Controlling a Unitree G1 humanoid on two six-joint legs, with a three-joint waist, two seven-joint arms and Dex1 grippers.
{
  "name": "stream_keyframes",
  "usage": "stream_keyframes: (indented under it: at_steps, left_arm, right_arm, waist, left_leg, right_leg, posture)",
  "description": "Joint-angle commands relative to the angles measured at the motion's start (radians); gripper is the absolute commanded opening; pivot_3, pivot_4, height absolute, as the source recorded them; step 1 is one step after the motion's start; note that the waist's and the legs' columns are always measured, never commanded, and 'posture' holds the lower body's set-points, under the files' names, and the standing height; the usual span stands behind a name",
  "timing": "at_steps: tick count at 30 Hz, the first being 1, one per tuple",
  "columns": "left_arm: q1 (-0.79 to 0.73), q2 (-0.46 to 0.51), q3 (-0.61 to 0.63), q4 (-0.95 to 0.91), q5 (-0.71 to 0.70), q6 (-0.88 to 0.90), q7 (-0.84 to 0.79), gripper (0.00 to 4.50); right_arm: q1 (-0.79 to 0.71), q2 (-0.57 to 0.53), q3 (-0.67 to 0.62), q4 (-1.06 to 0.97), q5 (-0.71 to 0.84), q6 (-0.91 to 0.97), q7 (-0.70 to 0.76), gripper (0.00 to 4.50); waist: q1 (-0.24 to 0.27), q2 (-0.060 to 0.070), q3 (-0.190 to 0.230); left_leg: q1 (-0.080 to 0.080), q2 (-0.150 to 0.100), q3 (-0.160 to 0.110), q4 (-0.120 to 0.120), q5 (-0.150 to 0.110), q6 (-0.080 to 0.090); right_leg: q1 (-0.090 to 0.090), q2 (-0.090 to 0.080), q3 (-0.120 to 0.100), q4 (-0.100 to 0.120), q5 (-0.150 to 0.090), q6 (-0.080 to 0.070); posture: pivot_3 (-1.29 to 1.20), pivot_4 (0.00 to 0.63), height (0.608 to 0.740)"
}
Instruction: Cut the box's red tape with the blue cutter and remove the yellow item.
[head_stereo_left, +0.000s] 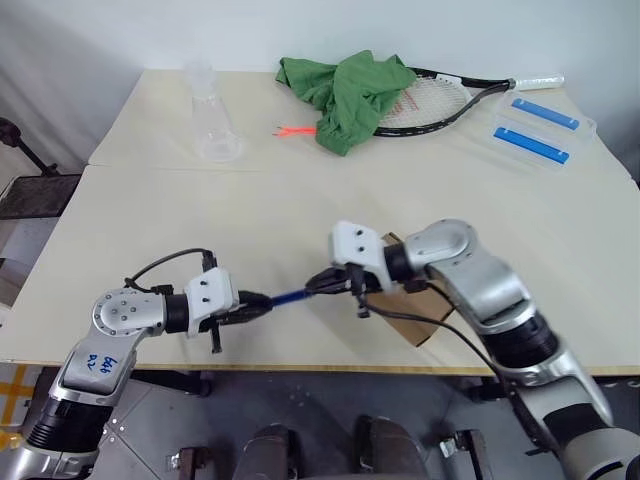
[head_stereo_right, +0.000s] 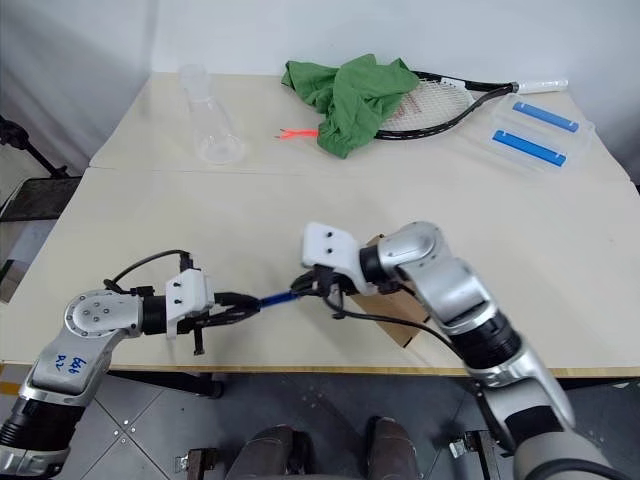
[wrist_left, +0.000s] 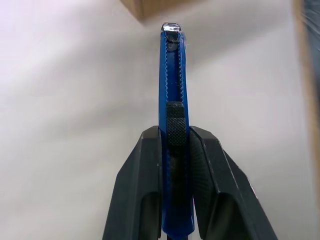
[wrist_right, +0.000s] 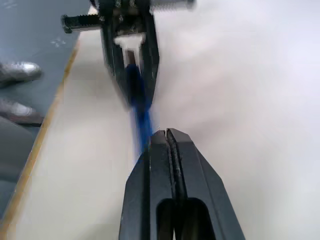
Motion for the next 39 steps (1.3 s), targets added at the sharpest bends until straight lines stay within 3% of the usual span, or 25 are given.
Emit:
stream_keyframes:
  at_steps: [1,4,7,11,23,38,39]
  left_arm:
    - [-0.013,-0.041,0.034,0.018,0.010,-0.104,0.065,0.43]
    - [-0.043,-0.102,0.021,0.055,0.024,-0.191,0.112,0.43]
    - [-0.070,-0.176,0.031,0.098,-0.010,-0.296,0.131,0.43]
    - [-0.105,-0.257,0.023,0.191,0.055,-0.451,0.216,0.43]
    - [-0.171,-0.396,-0.048,0.345,0.131,-0.671,0.321,0.43]
    - [-0.197,-0.415,-0.085,0.383,0.120,-0.710,0.328,0.43]
    - [-0.198,-0.415,-0.084,0.382,0.120,-0.708,0.329,0.43]
  right_arm:
    - [-0.100,-0.004,-0.150,-0.051,0.139,0.262,-0.042,1.27]
    - [-0.232,-0.034,-0.249,0.031,0.193,0.429,-0.096,2.23]
    - [-0.328,-0.041,-0.270,0.136,0.193,0.530,-0.172,3.24]
    - [-0.431,-0.043,-0.298,0.235,0.242,0.665,-0.207,4.48]
    - [-0.550,0.018,-0.241,0.452,0.367,0.782,-0.309,4.48]
    - [-0.596,0.031,-0.135,0.576,0.430,0.782,-0.318,4.48]
    - [-0.596,0.026,-0.124,0.579,0.431,0.782,-0.313,4.31]
  waist:
    - [-0.001,0.001,0.000]
    - [-0.002,0.003,0.002]
    - [0.000,0.003,0.002]
    - [-0.001,0.002,0.001]
    - [0.000,0.002,0.001]
    - [-0.001,0.003,0.001]
    - [-0.001,0.003,0.001]
  left_leg:
    - [0.000,0.000,0.000,0.000,0.000,0.000]
    - [0.000,0.000,0.001,0.000,0.000,0.000]
    - [0.000,0.001,0.000,0.000,0.000,0.000]
    - [-0.001,-0.001,0.000,0.000,0.000,0.000]
    - [-0.002,0.000,0.000,0.000,0.000,0.000]
    - [-0.003,0.000,0.000,0.000,0.000,0.000]
    - [-0.003,0.000,0.000,0.000,0.000,0.000]
  right_leg:
    - [0.000,0.000,-0.001,0.000,0.000,0.000]
    - [0.000,-0.001,-0.001,0.000,0.000,0.000]
    - [0.000,-0.001,-0.002,0.001,0.000,0.000]
    - [0.000,-0.002,-0.003,0.000,0.000,0.000]
    - [0.000,-0.001,-0.007,-0.001,0.000,0.000]
    - [0.000,-0.001,-0.008,-0.002,0.000,0.000]
    - [0.000,-0.001,-0.008,-0.002,0.000,0.000]
  posture:
    - [0.00,0.150,0.740]
    - [0.00,0.150,0.740]
    - [0.00,0.150,0.740]
    - [0.00,0.150,0.740]
    - [0.00,0.150,0.740]
    - [0.00,0.150,0.740]
    - [0.00,0.150,0.740]
